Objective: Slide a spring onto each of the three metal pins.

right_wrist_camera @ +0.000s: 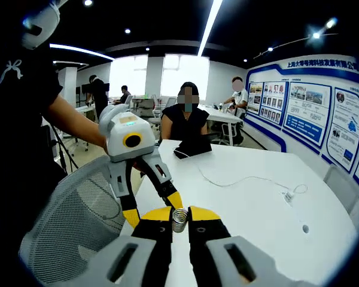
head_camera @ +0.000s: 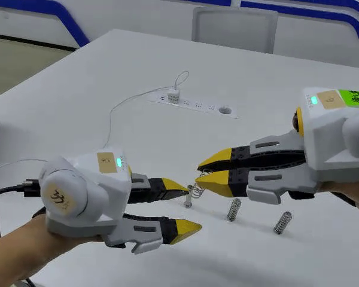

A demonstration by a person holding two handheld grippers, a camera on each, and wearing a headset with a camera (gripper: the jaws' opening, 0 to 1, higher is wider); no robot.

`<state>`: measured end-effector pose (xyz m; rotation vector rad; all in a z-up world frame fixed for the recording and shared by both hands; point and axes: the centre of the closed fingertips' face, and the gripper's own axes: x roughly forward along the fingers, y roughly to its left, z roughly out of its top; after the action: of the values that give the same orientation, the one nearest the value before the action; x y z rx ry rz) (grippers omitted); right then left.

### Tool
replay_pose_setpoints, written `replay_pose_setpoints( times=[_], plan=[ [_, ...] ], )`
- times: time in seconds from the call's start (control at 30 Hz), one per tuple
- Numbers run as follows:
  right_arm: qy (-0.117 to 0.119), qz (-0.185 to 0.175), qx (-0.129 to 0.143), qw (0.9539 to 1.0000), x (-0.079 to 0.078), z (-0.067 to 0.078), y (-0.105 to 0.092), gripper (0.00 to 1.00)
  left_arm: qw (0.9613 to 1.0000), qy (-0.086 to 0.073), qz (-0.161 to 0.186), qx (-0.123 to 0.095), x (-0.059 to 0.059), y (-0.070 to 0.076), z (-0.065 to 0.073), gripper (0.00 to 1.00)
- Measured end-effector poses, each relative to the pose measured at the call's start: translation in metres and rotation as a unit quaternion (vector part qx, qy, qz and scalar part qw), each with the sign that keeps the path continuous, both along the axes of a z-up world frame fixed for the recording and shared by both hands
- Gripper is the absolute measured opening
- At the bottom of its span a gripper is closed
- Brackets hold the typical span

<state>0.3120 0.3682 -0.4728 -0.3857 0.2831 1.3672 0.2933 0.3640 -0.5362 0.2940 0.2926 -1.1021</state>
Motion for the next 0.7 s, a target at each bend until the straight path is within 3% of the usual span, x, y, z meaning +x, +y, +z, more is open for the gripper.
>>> replay_pose_setpoints(
  times=[0.13,0.33,0.43,0.5,0.6,0.7],
  plan=[
    [-0.004,-0.027,-0.011,0.9996,0.022,-0.004,-0.002,0.09,0.9998,-0.010,0.016,0.006,0.005,0.015,0.000,0.44],
    [0.002,-0.064,-0.032,0.9974,0.051,-0.020,-0.002,0.10,0.9988,0.003,0.049,0.003,0.014,0.039,-0.003,0.54],
    [0.008,-0.075,-0.045,0.9961,0.060,-0.033,0.000,0.10,0.9982,0.011,0.059,0.002,0.016,0.047,-0.007,0.59],
    [0.011,-0.080,-0.054,0.9953,0.066,-0.042,0.002,0.10,0.9978,0.007,0.065,0.006,0.017,0.052,-0.008,0.59],
    [0.000,-0.085,-0.075,0.9936,0.073,-0.056,0.005,0.10,0.9975,0.014,0.070,-0.002,0.018,0.056,-0.008,0.60],
    [0.010,-0.091,-0.077,0.9928,0.078,-0.066,0.008,0.10,0.9972,0.017,0.073,-0.003,0.018,0.058,-0.011,0.63]
  ],
)
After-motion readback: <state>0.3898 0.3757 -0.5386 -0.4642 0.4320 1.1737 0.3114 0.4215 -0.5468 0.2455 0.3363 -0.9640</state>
